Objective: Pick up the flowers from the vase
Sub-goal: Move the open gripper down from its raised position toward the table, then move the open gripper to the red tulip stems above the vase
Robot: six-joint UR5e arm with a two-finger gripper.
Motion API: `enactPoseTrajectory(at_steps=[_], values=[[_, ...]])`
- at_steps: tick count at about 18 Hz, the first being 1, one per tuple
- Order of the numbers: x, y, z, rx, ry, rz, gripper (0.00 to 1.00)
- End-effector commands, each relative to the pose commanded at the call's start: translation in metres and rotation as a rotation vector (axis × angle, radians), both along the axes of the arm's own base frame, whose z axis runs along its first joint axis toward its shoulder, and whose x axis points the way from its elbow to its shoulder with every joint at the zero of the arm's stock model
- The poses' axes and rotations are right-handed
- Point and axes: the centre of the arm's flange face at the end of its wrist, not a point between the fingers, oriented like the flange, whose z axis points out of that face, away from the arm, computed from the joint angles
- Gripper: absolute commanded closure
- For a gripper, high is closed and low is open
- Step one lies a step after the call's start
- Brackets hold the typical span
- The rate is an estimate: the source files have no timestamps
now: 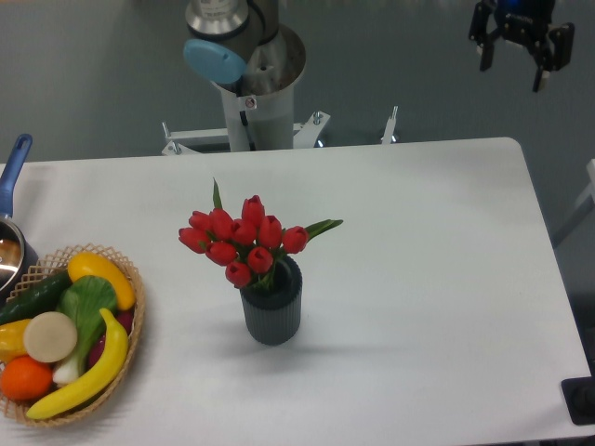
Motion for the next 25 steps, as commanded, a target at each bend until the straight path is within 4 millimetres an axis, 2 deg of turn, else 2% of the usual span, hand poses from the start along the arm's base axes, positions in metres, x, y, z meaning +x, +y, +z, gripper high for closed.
enactPoseTrajectory(at_steps=[5, 10, 14, 19, 22, 25], values=[[0.005, 0.009, 0.001, 0.001, -0.008, 0.006, 0.0], [0.015, 0.039, -0.013, 0.052, -0.047, 0.123, 0.0], [0.031, 0.073, -0.039, 0.16, -0.072, 0.208, 0.0], [0.057, 0.131, -0.069, 0.278, -0.162, 0.321, 0.0], [0.07, 0.162, -0.08, 0.317, -0.205, 0.283, 0.0], [0.081, 0.175, -0.088, 0.431, -0.279, 0.232, 0.0]])
